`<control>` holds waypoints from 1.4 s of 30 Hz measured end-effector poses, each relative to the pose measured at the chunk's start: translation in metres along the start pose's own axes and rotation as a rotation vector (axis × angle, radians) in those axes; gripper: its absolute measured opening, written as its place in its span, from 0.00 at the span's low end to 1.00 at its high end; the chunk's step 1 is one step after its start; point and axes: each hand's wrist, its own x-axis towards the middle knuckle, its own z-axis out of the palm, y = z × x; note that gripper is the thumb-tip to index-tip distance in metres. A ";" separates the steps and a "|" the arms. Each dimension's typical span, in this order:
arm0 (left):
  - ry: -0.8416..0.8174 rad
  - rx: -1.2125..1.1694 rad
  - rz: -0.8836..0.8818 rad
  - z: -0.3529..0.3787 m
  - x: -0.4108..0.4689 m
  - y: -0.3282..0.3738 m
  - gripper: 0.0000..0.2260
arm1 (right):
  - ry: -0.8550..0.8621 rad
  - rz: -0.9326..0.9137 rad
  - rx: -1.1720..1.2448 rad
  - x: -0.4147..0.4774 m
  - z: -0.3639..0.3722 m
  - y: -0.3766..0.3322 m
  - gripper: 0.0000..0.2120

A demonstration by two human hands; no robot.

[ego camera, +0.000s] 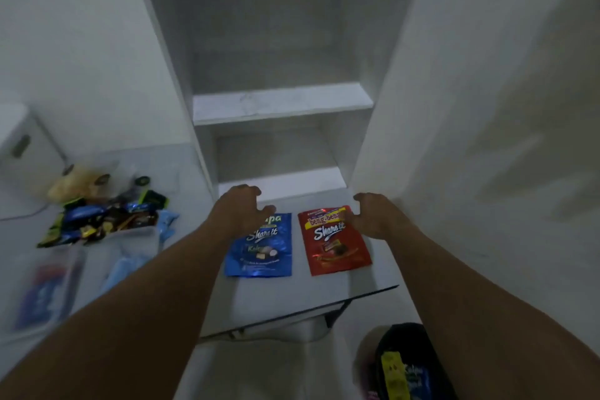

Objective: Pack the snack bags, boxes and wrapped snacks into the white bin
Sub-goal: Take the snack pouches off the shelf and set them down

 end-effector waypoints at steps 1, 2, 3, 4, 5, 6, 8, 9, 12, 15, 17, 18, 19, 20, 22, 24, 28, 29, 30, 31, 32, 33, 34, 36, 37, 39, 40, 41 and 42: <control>0.000 0.001 -0.031 0.003 0.003 -0.005 0.31 | -0.019 -0.017 -0.004 0.010 0.005 0.000 0.29; -0.003 0.003 -0.063 0.009 0.007 -0.011 0.31 | -0.043 -0.036 -0.014 0.022 0.013 0.001 0.29; -0.006 0.006 -0.086 0.015 0.011 -0.016 0.31 | -0.065 -0.053 -0.028 0.031 0.020 0.002 0.29; -0.010 0.006 -0.099 0.021 0.014 -0.020 0.30 | -0.087 -0.062 -0.041 0.040 0.028 0.005 0.29; -0.016 0.001 -0.121 0.029 0.018 -0.025 0.29 | -0.116 -0.074 -0.054 0.051 0.037 0.007 0.29; -0.022 0.001 -0.143 0.037 0.023 -0.029 0.29 | -0.139 -0.085 -0.063 0.061 0.046 0.010 0.29; -0.049 0.010 -0.180 0.054 0.031 -0.035 0.29 | -0.183 -0.111 -0.067 0.080 0.061 0.016 0.27; -0.062 0.014 -0.195 0.062 0.035 -0.038 0.28 | -0.196 -0.125 -0.060 0.088 0.067 0.019 0.25; -0.074 0.048 -0.214 0.085 0.047 -0.041 0.27 | -0.224 -0.167 -0.076 0.106 0.084 0.030 0.27; -0.077 0.097 -0.217 0.100 0.056 -0.045 0.31 | -0.251 -0.187 -0.135 0.118 0.100 0.040 0.40; -0.109 0.124 -0.222 0.108 0.060 -0.050 0.38 | -0.271 -0.180 -0.143 0.123 0.105 0.043 0.47; -0.138 0.142 -0.221 0.111 0.062 -0.052 0.41 | -0.277 -0.182 -0.146 0.126 0.104 0.043 0.49; -0.170 0.151 -0.223 0.114 0.064 -0.055 0.44 | -0.277 -0.189 -0.155 0.128 0.102 0.042 0.49; -0.196 0.142 -0.232 0.116 0.065 -0.056 0.46 | -0.275 -0.189 -0.163 0.131 0.100 0.041 0.49; -0.220 0.117 -0.254 0.118 0.068 -0.058 0.47 | -0.269 -0.174 -0.179 0.133 0.097 0.039 0.46; -0.236 0.139 -0.261 0.115 0.071 -0.058 0.48 | -0.274 -0.155 -0.190 0.136 0.095 0.037 0.44; -0.290 0.204 -0.272 0.107 0.076 -0.059 0.50 | -0.281 -0.128 -0.152 0.140 0.095 0.039 0.48; -0.299 0.205 -0.281 0.106 0.076 -0.060 0.50 | -0.284 -0.129 -0.134 0.140 0.095 0.039 0.49; -0.301 0.194 -0.293 0.105 0.076 -0.060 0.49 | -0.287 -0.124 -0.120 0.140 0.096 0.040 0.50; -0.295 0.179 -0.305 0.105 0.075 -0.061 0.49 | -0.287 -0.120 -0.114 0.140 0.097 0.040 0.50; -0.280 0.166 -0.314 0.104 0.074 -0.061 0.48 | -0.287 -0.117 -0.109 0.140 0.098 0.039 0.48; -0.264 0.156 -0.320 0.105 0.073 -0.063 0.47 | -0.285 -0.122 -0.106 0.141 0.098 0.040 0.46; -0.249 0.149 -0.329 0.105 0.071 -0.064 0.47 | -0.282 -0.131 -0.108 0.141 0.099 0.040 0.43; -0.213 0.132 -0.344 0.105 0.068 -0.067 0.46 | -0.255 -0.181 -0.118 0.143 0.101 0.044 0.34; -0.193 0.115 -0.349 0.105 0.067 -0.068 0.45 | -0.236 -0.206 -0.113 0.143 0.102 0.046 0.31; -0.161 0.064 -0.357 0.104 0.064 -0.070 0.45 | -0.209 -0.231 -0.045 0.141 0.103 0.047 0.25; -0.147 0.045 -0.359 0.104 0.062 -0.072 0.45 | -0.204 -0.229 0.000 0.138 0.102 0.046 0.23; -0.135 0.029 -0.359 0.104 0.061 -0.073 0.46 | -0.202 -0.218 0.049 0.135 0.100 0.043 0.23; -0.124 0.011 -0.355 0.104 0.059 -0.075 0.45 | -0.223 -0.201 0.097 0.130 0.098 0.039 0.25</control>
